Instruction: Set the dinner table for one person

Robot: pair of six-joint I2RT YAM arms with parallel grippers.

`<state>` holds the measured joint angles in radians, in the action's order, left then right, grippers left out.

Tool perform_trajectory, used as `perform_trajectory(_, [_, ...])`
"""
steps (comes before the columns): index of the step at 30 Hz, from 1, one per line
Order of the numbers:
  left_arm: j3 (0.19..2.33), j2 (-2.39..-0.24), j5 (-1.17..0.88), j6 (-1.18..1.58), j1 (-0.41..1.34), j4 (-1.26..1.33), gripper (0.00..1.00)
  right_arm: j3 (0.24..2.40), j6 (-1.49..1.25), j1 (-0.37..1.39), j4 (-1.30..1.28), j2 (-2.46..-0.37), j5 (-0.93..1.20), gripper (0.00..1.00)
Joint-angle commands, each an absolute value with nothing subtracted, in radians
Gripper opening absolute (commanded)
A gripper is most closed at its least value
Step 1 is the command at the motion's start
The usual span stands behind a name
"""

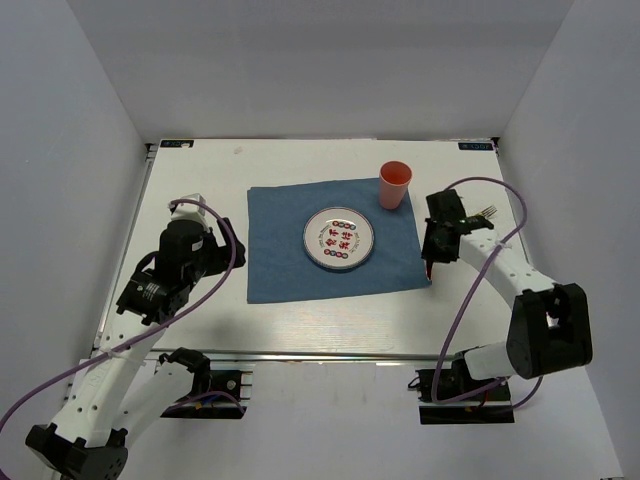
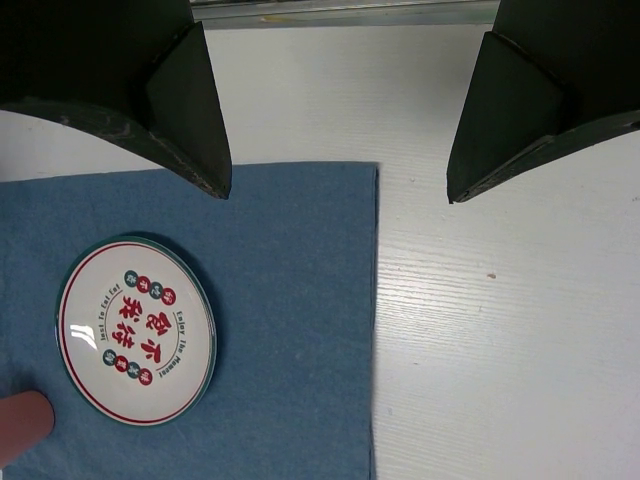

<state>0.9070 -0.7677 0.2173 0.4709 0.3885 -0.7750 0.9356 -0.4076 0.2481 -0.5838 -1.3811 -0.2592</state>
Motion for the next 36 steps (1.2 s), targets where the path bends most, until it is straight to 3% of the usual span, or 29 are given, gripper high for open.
perform_trajectory(1, [0.897,-0.768,0.199,0.462,0.391,-0.753,0.98,0.968,-0.333,0.302,-0.545,-1.399,-0.29,0.0])
perform_trajectory(17, [0.897,-0.778,0.187,0.457,0.391,-0.746,0.98,1.026,-0.298,0.403,-0.471,-1.586,-0.316,0.0])
perform_trajectory(36, [0.891,-0.79,0.17,0.448,0.391,-0.736,0.98,1.049,-0.267,0.399,-0.465,-1.752,-0.33,0.0])
